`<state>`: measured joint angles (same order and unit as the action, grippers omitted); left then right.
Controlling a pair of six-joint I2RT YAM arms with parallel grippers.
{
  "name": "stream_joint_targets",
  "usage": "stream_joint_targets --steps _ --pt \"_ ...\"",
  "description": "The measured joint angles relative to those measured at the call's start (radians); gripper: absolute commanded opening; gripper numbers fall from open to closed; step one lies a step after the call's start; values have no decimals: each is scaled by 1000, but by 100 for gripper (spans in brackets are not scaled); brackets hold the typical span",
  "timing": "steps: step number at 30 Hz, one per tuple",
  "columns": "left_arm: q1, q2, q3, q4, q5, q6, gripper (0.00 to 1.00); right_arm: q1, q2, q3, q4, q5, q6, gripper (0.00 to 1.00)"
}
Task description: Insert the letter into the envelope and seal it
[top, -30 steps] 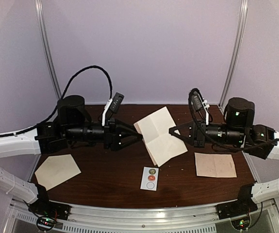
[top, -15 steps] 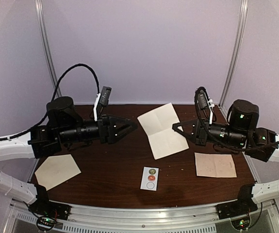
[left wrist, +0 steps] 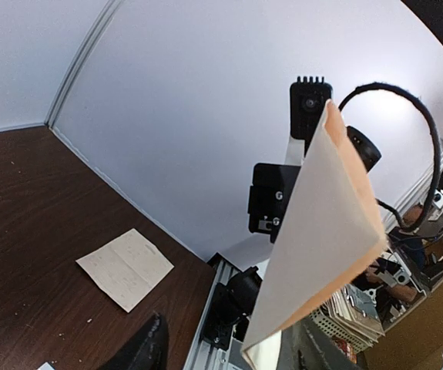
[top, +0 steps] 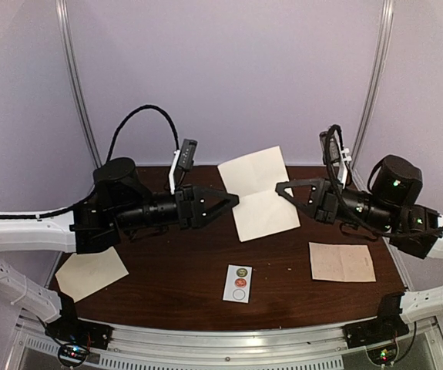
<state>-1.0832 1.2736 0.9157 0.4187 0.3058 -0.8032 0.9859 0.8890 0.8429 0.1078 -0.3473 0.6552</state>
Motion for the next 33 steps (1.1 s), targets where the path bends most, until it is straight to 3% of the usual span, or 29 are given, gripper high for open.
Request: stream_joint_targets --steps 8,9,12,14,19,22,27,28,31,33 --pt "-12 67 18 47 30 -18 0 0 21 -19 66 -14 37 0" --pt "-12 67 18 57 32 -23 0 0 26 -19 67 -14 38 2" --pt "-12 67 18 68 34 -22 0 0 32 -19 68 -13 51 24" --pt "-13 66 16 74 27 -26 0 0 32 -20 68 -12 50 34" --pt "-13 48 -4 105 0 -31 0 0 32 -31 66 -11 58 40" --pt "-13 39 -4 117 -14 -33 0 0 32 -44 63 -11 59 33" --pt "-13 35 -4 134 -18 -34 0 0 26 -67 61 -11 66 0" --pt "-13 35 -4 134 -18 -34 0 0 24 -70 61 -10 71 0" --pt "-13 35 -4 131 -17 -30 37 0 18 -72 61 -10 74 0" --pt "-13 27 -4 112 -20 -25 53 0 13 -72 61 -5 75 0"
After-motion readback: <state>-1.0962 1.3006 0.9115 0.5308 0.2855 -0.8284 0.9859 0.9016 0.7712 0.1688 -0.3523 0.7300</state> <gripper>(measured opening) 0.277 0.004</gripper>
